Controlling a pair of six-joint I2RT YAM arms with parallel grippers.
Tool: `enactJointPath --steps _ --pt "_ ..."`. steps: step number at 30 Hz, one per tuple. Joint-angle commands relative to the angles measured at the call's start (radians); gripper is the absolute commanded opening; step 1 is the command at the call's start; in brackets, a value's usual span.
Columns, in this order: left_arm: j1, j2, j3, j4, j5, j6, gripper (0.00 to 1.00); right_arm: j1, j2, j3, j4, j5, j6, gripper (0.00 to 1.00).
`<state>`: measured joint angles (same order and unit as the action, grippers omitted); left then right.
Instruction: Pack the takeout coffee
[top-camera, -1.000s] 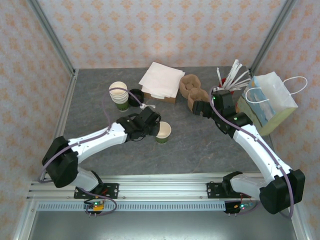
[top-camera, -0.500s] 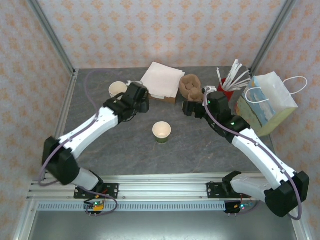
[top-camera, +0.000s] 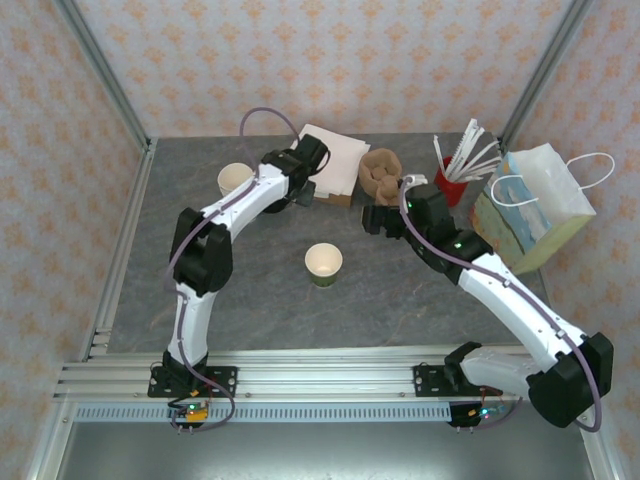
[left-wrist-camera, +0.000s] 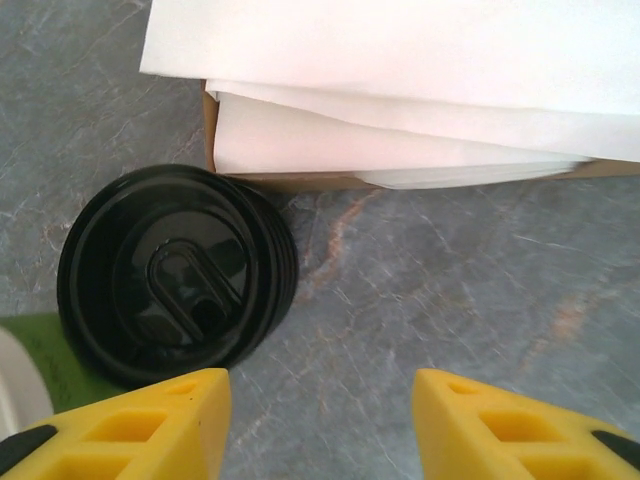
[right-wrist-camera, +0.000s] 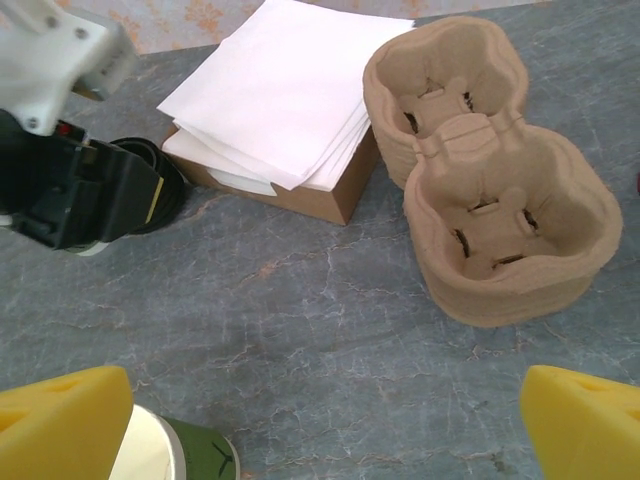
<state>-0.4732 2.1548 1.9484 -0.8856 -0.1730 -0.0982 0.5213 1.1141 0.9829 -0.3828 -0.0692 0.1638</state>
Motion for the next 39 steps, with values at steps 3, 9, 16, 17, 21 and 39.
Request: enactJointPath --steps 3,9,16,17,21,39 --pt "0.043 0.073 0.112 -0.118 -0.023 0.048 0.51 0.003 -0.042 -0.019 -0.036 0.055 -0.017 1.00" --pt "0.065 0.139 0.177 -0.140 0.018 0.055 0.50 0.004 -0.036 -0.024 -0.033 0.050 -0.011 1.00" --pt "0.073 0.183 0.219 -0.167 0.018 0.052 0.47 0.004 -0.028 -0.029 -0.030 0.045 -0.001 1.00" --pt "0.074 0.185 0.221 -0.167 0.019 0.051 0.46 0.004 -0.028 -0.029 -0.031 0.045 -0.001 1.00" --pt "0.080 0.199 0.232 -0.168 0.027 0.048 0.43 0.003 -0.023 -0.030 -0.030 0.042 0.002 1.00" --pt "0.084 0.205 0.260 -0.192 0.035 0.046 0.24 0.003 -0.013 -0.038 -0.025 0.035 0.011 1.00"
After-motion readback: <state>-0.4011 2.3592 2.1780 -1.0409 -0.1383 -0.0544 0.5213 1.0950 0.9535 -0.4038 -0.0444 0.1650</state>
